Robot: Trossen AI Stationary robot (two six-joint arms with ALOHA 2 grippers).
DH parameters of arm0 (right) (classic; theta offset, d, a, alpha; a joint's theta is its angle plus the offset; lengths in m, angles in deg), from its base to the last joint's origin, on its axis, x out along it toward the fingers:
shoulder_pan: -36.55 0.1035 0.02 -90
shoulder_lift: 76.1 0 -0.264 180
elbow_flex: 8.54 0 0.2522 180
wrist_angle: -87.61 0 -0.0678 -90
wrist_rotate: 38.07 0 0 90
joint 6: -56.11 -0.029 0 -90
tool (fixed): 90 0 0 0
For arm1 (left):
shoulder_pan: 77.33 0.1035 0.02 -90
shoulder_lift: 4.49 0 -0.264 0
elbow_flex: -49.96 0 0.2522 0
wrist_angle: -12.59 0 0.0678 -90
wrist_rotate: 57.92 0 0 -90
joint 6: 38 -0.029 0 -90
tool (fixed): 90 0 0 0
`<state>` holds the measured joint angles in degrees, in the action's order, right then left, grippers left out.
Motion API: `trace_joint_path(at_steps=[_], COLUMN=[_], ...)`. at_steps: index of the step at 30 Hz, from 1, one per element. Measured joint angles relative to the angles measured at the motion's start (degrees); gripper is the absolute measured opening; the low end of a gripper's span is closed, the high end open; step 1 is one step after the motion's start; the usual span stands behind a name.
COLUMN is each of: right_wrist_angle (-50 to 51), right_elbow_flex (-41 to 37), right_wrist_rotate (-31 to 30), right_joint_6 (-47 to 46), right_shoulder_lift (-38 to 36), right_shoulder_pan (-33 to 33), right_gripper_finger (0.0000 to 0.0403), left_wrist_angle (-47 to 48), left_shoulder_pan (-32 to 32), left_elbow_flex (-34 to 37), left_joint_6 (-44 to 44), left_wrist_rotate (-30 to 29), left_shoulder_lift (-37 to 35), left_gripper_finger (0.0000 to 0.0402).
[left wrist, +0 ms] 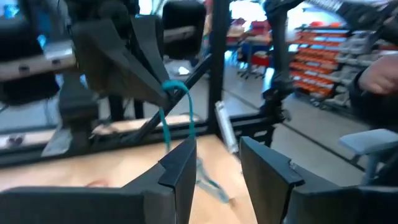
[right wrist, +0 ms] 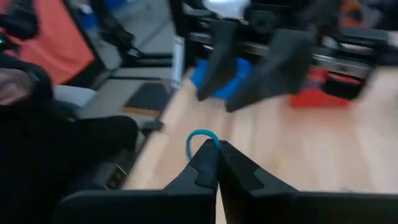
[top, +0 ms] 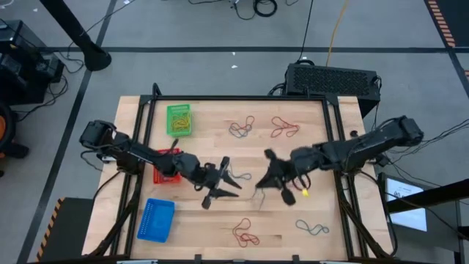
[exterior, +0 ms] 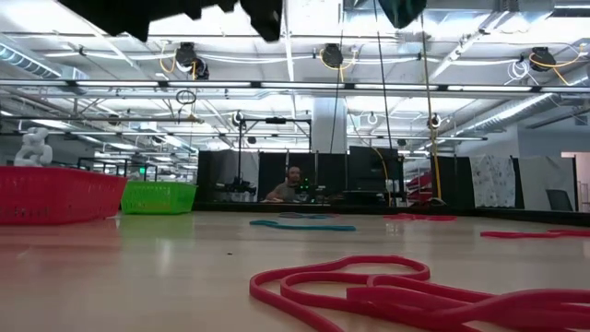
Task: Sort rubber bands into baskets
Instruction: Put the blue rubber band into the red bin
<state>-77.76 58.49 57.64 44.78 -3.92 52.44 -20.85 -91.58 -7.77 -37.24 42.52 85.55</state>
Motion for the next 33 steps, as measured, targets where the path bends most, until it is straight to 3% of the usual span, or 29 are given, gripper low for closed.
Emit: trace_joint_path(at_steps=[11,21,33], right_wrist_angle=[-19.31,-19.55,-17.79], right_elbow_flex=[0.0,0.0,0.0], right_wrist_rotate=[-0.24,-8.24,-12.19], right_joint_6=[1.57,1.68,1.53], right_shoulder_lift=[12.44,13.68,13.6], right_shoulder_pan=[4.47,4.47,4.4], right_gripper_finger=[0.0,0.0,0.0], left_wrist_angle=[-5.53,-5.84,-5.81], left_shoulder_pan=[-4.33,-4.55,-4.42], left_elbow_flex=[-0.07,-0.07,-0.07], left_joint_6=[1.47,4.84,4.84], left_wrist_rotate=[-1.71,-9.48,-11.02], left_shoulder_lift=[4.2,8.32,8.26], left_gripper_finger=[0.013,0.013,0.013])
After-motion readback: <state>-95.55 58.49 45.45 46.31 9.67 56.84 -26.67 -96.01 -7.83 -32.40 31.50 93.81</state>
